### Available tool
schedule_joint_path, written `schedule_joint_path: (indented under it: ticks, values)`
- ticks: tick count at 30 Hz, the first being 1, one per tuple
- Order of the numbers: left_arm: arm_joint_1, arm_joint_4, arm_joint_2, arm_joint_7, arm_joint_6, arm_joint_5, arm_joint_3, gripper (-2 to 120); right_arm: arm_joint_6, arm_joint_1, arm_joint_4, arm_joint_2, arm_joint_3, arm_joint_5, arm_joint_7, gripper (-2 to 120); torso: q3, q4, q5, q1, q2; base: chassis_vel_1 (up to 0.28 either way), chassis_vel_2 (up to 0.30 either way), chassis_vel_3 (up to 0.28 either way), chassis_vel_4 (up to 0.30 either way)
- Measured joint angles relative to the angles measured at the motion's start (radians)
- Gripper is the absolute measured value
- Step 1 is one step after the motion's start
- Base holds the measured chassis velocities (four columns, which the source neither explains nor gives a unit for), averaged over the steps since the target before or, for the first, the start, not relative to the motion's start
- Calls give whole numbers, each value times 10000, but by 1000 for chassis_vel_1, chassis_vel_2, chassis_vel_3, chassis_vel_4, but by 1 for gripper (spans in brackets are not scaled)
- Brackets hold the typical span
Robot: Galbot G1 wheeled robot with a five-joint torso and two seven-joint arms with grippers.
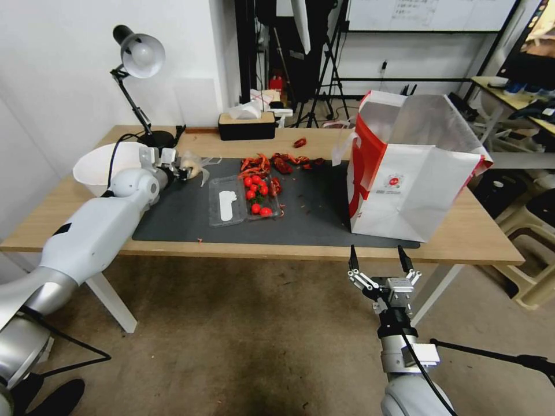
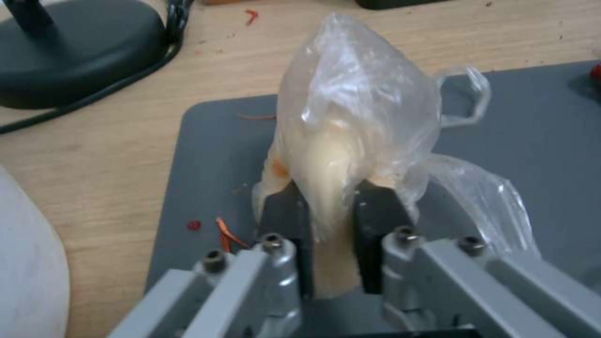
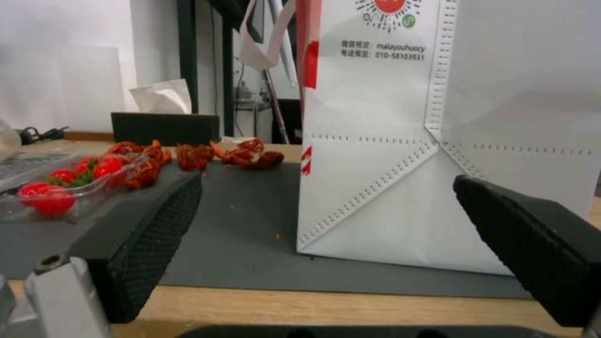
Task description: Pick up the trash from the table and place it into the takeout bag.
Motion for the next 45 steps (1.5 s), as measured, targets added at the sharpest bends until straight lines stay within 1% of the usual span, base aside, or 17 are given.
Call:
schedule_joint_path:
  ticks: [4, 9, 11, 12, 15, 16, 19, 20, 24, 26, 28, 29, 34, 36, 37, 40, 45]
  values:
    - [-75, -114, 89, 192, -408, 94, 24, 4, 0, 13, -1, -5, -2, 0, 0, 100, 0, 1, 0, 1, 0, 0, 0, 0, 0]
    - [-334, -582, 207, 633, -1150, 81, 205, 3, 0, 2, 1, -1, -7, -2, 3, 100, 0, 0, 2, 0, 0, 0, 0, 0, 0]
    - [-596, -1130, 285, 1204, -1822, -178, 533, 3, 0, -1, 18, 1, -8, -5, 6, 100, 0, 0, 4, 0, 0, 0, 0, 0, 0]
    - [-596, -1130, 285, 1204, -1822, -178, 533, 3, 0, -1, 18, 1, -8, -5, 6, 100, 0, 0, 4, 0, 0, 0, 0, 0, 0]
    - [-990, -1773, 269, 1854, -2440, -606, 1131, 3, 0, -8, 29, 10, -8, -14, 7, 100, 0, 0, 5, 0, 0, 0, 0, 0, 0]
    - [-990, -1773, 269, 1854, -2440, -606, 1131, 3, 0, -8, 29, 10, -8, -14, 7, 100, 0, 0, 5, 0, 0, 0, 0, 0, 0]
    - [-1720, -2336, 33, 2251, -2669, -1033, 2045, 3, 6, -37, 40, 46, -8, -35, 10, 100, 0, -3, 6, 0, 0, 0, 0, 0, 0]
    - [-1720, -2336, 33, 2251, -2669, -1033, 2045, 3, 6, -37, 40, 46, -8, -35, 10, 100, 0, -3, 6, 0, 0, 0, 0, 0, 0]
    - [-2947, -2792, -414, 2636, -2751, -1744, 3252, 3, 33, -73, 56, 66, -4, -43, 13, 100, 0, 0, 7, 1, 0, 0, 0, 0, 0]
    - [-3128, -2835, -503, 2663, -2753, -1869, 3398, 3, 36, -73, 57, 72, -2, -44, 13, 100, 0, 0, 6, 0, 0, 0, 0, 0, 0]
    - [-3884, -2992, -978, 2731, -2721, -2337, 3879, 3, 43, -70, 58, 127, 0, -55, 13, 100, 0, -2, 8, 0, 1, 0, 0, 0, 0]
    - [-3884, -2992, -978, 2731, -2721, -2337, 3879, 3, 43, -70, 58, 127, 0, -55, 13, 100, 0, -2, 8, 0, 1, 0, 0, 0, 0]
    - [-4869, -3109, -1924, 2721, -2500, -2941, 4523, 3, 50, -29, 58, 204, -11, -70, 12, 100, 0, -1, 7, 0, 2, 0, 0, 0, 0]
    - [-5321, -2948, -2487, 2712, -2417, -3158, 4941, 3, 52, 1, 58, 211, -8, -70, 12, 100, 0, -3, 7, 0, 2, 0, 0, 0, 0]
    - [-5321, -2948, -2487, 2712, -2417, -3158, 4941, 3, 52, 1, 58, 211, -8, -70, 12, 100, 0, -3, 7, 0, 2, 0, 0, 0, 0]
    - [-5801, -2469, -3163, 2764, -2395, -3224, 5592, 3, 62, 0, 66, 231, 44, -62, 25, 100, 0, -3, 6, 1, 1, 0, 0, 0, 0]
    - [-6076, -1907, -3620, 2881, -2337, -3182, 6339, 3, 112, -69, 136, 270, 91, -46, 44, 100, 0, -2, 5, 1, 1, 0, 0, 0, 0]
